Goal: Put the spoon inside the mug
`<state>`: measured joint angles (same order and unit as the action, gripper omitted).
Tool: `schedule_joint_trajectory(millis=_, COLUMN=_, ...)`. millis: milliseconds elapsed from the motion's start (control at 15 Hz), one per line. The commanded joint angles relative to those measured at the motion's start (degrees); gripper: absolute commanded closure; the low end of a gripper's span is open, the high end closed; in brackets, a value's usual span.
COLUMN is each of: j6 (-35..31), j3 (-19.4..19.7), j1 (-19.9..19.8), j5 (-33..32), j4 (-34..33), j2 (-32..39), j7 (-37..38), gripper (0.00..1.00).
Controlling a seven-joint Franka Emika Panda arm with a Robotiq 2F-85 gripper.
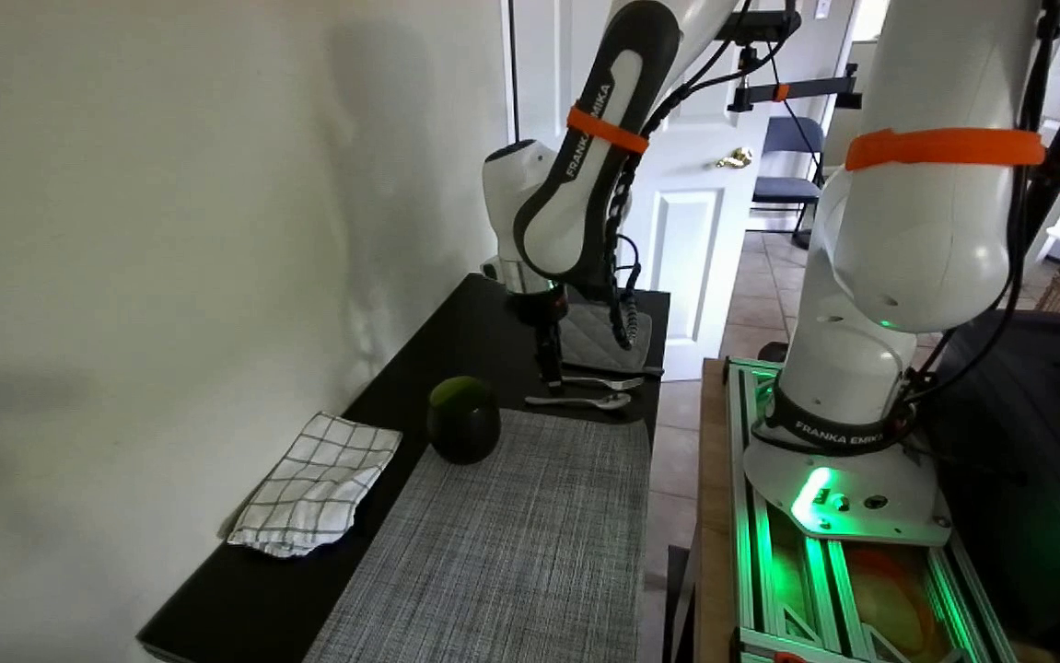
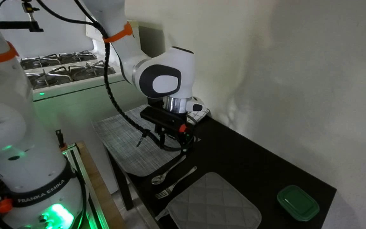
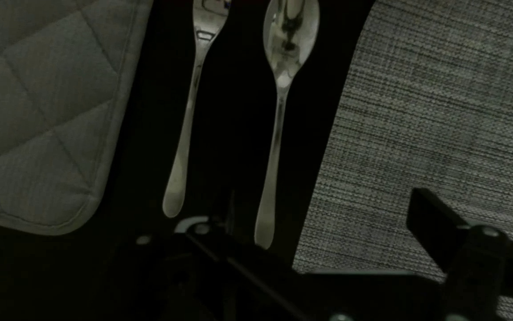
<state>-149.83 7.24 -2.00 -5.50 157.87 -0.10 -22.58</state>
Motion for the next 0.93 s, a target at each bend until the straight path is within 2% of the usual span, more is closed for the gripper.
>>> schedule_joint_trajectory(millis=0, j6=-2.5, j3=-1.5, j1=-0.9, j5=1.3, j4=-1.3, j2=5.4, j7=0.5, gripper=0.06)
schedule_joint_trajectory(millis=200, j6=-3.3, j3=-1.5, j1=-1.7, j5=0.1, j4=-2.1, j2=7.9, j7=1.3, gripper=0.15)
schedule_joint_trajectory(millis=267, j6=-3.5, j3=-1.5, j1=-1.9, j5=-0.2, j4=-2.3, j2=8.6, j7=1.5, gripper=0.35)
schedule_joint_trajectory(millis=333, j6=-3.5, j3=-1.5, j1=-2.1, j5=-0.1, j4=-2.6, j2=9.1, j7=1.5, gripper=0.4)
schedule_joint_trajectory(millis=467, j6=-3.6, j3=-1.6, j1=-2.3, j5=-0.3, j4=-3.2, j2=10.3, j7=1.7, gripper=0.45)
schedule_joint_trajectory(millis=533, j6=-3.7, j3=-1.6, j1=-2.4, j5=-0.5, j4=-3.4, j2=10.9, j7=1.9, gripper=0.41)
schedule_joint_trajectory(millis=667, j6=-3.8, j3=-1.6, j1=-2.5, j5=-0.9, j4=-4.0, j2=11.9, j7=2.3, gripper=0.42)
schedule_joint_trajectory(millis=733, j6=-4.0, j3=-1.6, j1=-2.5, j5=-1.1, j4=-4.2, j2=12.4, j7=2.6, gripper=0.5)
schedule_joint_trajectory(millis=800, j6=-4.0, j3=-1.5, j1=-2.5, j5=-1.3, j4=-4.5, j2=12.8, j7=2.8, gripper=0.51)
schedule_joint_trajectory(millis=867, j6=-4.1, j3=-1.5, j1=-2.6, j5=-1.5, j4=-4.7, j2=13.3, j7=3.0, gripper=0.56)
